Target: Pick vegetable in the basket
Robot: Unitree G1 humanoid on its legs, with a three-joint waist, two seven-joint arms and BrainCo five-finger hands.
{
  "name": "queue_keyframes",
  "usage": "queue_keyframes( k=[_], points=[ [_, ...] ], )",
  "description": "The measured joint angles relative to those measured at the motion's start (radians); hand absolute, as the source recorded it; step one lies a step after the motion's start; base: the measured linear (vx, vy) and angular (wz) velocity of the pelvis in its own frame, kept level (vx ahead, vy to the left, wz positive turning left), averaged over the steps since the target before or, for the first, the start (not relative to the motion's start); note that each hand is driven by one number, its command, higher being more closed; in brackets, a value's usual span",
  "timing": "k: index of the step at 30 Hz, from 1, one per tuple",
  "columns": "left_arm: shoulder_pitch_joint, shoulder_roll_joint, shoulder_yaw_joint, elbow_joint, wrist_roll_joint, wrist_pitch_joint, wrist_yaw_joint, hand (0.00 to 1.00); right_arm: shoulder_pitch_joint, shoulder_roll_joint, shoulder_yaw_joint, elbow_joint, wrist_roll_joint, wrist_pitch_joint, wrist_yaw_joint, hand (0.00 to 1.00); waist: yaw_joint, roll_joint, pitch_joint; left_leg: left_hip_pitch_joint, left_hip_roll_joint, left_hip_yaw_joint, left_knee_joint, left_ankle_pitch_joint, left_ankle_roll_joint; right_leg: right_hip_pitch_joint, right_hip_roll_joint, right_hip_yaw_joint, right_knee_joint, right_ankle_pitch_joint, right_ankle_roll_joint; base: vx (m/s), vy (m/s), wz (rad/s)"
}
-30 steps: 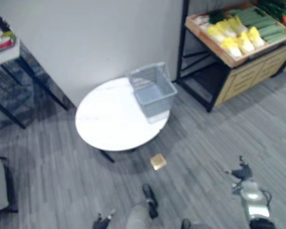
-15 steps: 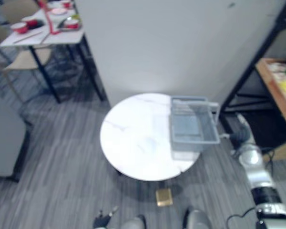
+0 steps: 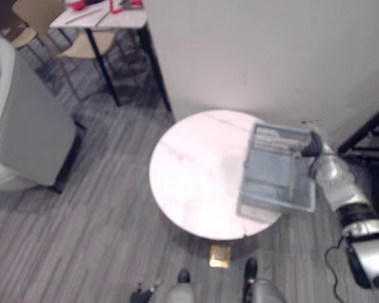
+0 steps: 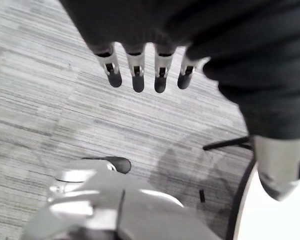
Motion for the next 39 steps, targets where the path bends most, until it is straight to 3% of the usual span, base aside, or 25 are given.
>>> queue_keyframes(
  k=[3, 6, 12, 13, 19, 26, 29, 33, 35, 39],
  points=[
    [-0.001, -0.002, -0.002, -0.002, -0.002, -0.002, 0.005, 0.0, -0.098, -0.017, 0.031, 0.087, -0.014, -0.008, 0.003, 0.0, 0.008, 0.02, 0.037, -0.042, -0.008, -0.026, -0.002, 0.013, -0.003, -0.012, -0.007, -0.024, -0.028, 0.022, -0.002, 0.01, 0.008, 0.28],
    [-0.003, -0.006, -0.017, -0.005, -0.003, -0.006, 0.017, 0.0, -0.168, -0.034, 0.038, 0.156, -0.028, -0.01, 0.003, 0.0, 0.013, 0.022, 0.065, -0.07, -0.009, -0.043, -0.014, 0.028, -0.002, -0.03, -0.008, -0.046, -0.037, 0.03, -0.007, -0.01, -0.019, 0.22],
    [-0.034, 0.0, -0.056, -0.045, -0.042, -0.037, 0.018, 0.0, -0.349, -0.14, 0.073, 0.286, -0.027, -0.014, -0.004, 0.0, 0.013, 0.053, 0.138, -0.145, -0.016, -0.072, -0.036, 0.068, -0.003, -0.09, -0.013, -0.069, -0.054, 0.057, -0.016, -0.04, -0.006, 0.15],
    [-0.051, 0.005, -0.071, -0.045, -0.042, -0.04, 0.018, 0.0, -0.377, -0.168, 0.078, 0.314, -0.027, -0.014, -0.003, 1.0, 0.014, 0.065, 0.155, -0.16, -0.016, -0.079, -0.038, 0.075, -0.004, -0.1, -0.013, -0.074, -0.055, 0.06, -0.018, -0.05, -0.017, 0.17],
    [-0.069, 0.009, -0.125, -0.068, -0.043, -0.043, 0.015, 0.0, -0.434, -0.246, 0.079, 0.358, -0.031, -0.028, -0.001, 1.0, 0.011, 0.1, 0.183, -0.204, -0.015, -0.087, -0.062, 0.102, -0.005, -0.146, -0.008, -0.078, -0.071, 0.082, -0.025, -0.03, -0.008, 0.03],
    [-0.077, 0.01, -0.14, -0.066, -0.043, -0.041, 0.004, 0.0, -0.389, -0.24, 0.073, 0.35, -0.026, -0.024, 0.028, 1.0, 0.014, 0.099, 0.182, -0.144, -0.015, -0.063, -0.072, 0.102, -0.004, -0.104, -0.006, -0.053, -0.072, 0.082, -0.024, 0.01, 0.012, -0.09],
    [-0.1, 0.007, -0.14, -0.075, -0.043, -0.042, -0.003, 0.0, -0.262, -0.216, 0.018, 0.245, -0.019, -0.01, 0.027, 1.0, 0.006, 0.09, 0.182, -0.083, -0.016, -0.038, -0.072, 0.087, -0.001, -0.059, -0.005, -0.029, -0.072, 0.082, -0.024, 0.01, 0.023, -0.24],
    [-0.104, 0.014, -0.15, -0.1, -0.037, -0.04, -0.006, 0.0, -0.001, -0.139, -0.08, -0.018, 0.0, 0.003, 0.024, 1.0, -0.023, 0.05, 0.176, -0.004, -0.017, 0.026, -0.07, 0.064, 0.0, -0.018, 0.003, 0.034, -0.072, 0.082, -0.021, -0.01, 0.01, -0.49],
    [-0.103, 0.038, -0.148, -0.102, -0.023, -0.035, -0.009, 0.0, 0.18, -0.093, -0.154, -0.171, 0.037, 0.002, 0.024, 1.0, -0.061, 0.008, 0.153, 0.023, -0.016, 0.063, -0.07, 0.054, 0.001, -0.015, 0.01, 0.071, -0.072, 0.083, -0.019, 0.0, -0.006, -0.49],
    [-0.126, 0.049, -0.148, -0.088, 0.011, -0.019, -0.039, 0.0, 0.437, -0.035, -0.34, -0.318, 0.095, 0.008, 0.021, 1.0, -0.12, -0.047, 0.107, 0.067, -0.018, 0.118, -0.063, 0.033, 0.001, -0.01, 0.016, 0.121, -0.048, 0.075, -0.008, 0.01, 0.008, -0.42]
  ],
)
